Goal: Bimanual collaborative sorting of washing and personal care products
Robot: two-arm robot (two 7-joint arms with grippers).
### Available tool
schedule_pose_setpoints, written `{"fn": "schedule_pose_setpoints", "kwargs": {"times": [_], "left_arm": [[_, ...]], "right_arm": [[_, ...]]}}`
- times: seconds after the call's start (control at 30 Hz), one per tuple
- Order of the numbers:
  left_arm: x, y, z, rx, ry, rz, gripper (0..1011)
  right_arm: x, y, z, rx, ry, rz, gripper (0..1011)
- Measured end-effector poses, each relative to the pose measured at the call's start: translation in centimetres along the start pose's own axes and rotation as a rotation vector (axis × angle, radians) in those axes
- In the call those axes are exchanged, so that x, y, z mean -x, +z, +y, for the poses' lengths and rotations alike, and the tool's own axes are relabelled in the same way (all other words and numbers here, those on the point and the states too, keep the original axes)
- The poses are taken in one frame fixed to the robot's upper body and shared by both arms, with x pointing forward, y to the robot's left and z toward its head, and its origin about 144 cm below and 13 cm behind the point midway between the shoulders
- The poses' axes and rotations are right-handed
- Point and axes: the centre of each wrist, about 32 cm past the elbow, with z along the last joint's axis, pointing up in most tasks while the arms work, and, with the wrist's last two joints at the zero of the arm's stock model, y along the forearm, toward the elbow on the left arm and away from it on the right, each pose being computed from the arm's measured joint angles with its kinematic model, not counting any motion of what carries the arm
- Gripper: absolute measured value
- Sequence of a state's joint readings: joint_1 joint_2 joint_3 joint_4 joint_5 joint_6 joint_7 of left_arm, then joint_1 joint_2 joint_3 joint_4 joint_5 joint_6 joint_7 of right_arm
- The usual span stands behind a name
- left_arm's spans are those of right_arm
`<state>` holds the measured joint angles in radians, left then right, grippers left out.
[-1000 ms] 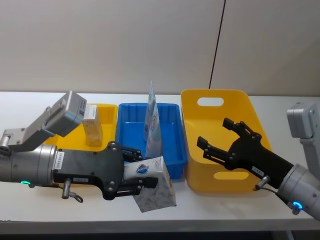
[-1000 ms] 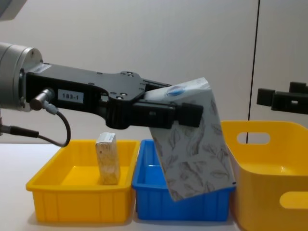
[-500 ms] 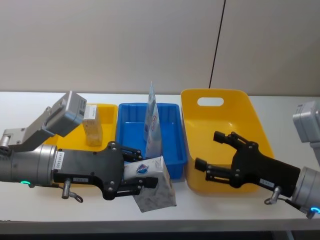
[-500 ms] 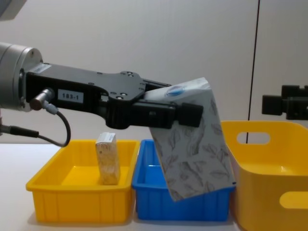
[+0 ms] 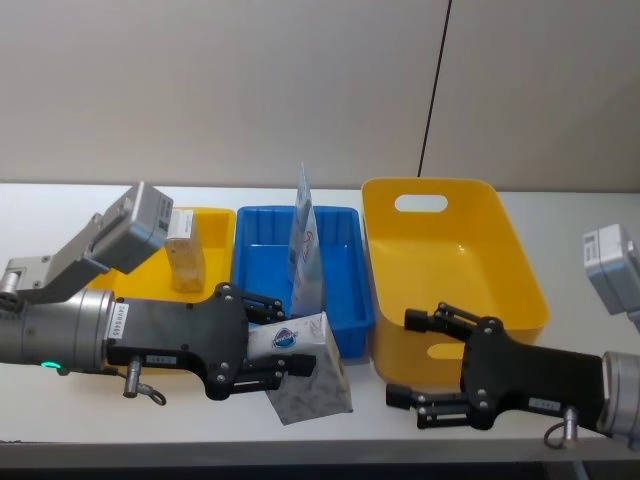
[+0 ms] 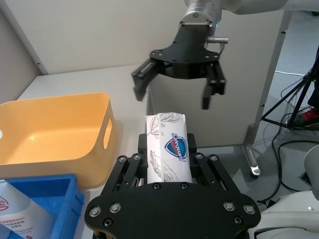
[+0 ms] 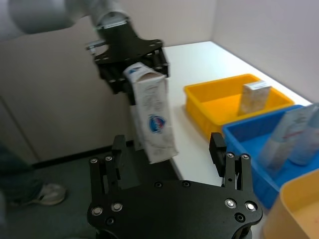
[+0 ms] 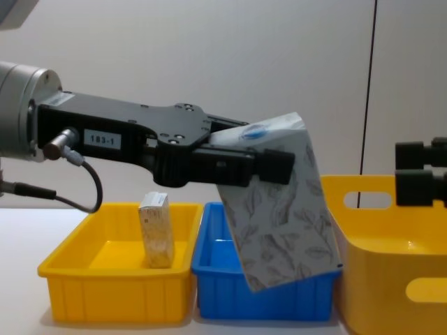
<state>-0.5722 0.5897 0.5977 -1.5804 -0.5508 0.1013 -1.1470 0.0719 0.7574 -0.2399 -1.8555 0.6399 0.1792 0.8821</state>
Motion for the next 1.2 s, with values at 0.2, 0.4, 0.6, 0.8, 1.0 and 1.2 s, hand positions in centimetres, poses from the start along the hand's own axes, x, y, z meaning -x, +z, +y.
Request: {"fn": "schedule_pose_setpoints", "kwargs": {"times": [0.2, 0.4, 0.6, 0.8, 1.0, 1.2], "left_arm": [[0.0, 0.0, 0.0, 0.000, 0.000, 0.000, 369], [0.0, 0.0, 0.0, 0.000, 0.000, 0.000, 369], [0.0, 0.0, 0.0, 0.000, 0.000, 0.000, 369], [0.0, 0.0, 0.0, 0.000, 0.000, 0.000, 369], [0.0, 0.0, 0.0, 0.000, 0.000, 0.000, 369], [0.0, 0.0, 0.0, 0.000, 0.000, 0.000, 369]], "right_arm": [[-0.1, 0.0, 0.3, 0.017, 0.101, -0.022, 1002], [-0.2, 0.0, 1.1, 0.034, 0.196, -0.059, 1002], [-0.2, -0.1, 2.4, 0.045, 0.269, -0.108, 1002], [-0.3, 0.0, 3.6, 0.055, 0.315, -0.159, 1002], [-0.6, 0.3, 3.9, 0.063, 0.323, -0.198, 1002], [-1.0, 0.8, 3.3, 0.072, 0.311, -0.217, 1002]]}}
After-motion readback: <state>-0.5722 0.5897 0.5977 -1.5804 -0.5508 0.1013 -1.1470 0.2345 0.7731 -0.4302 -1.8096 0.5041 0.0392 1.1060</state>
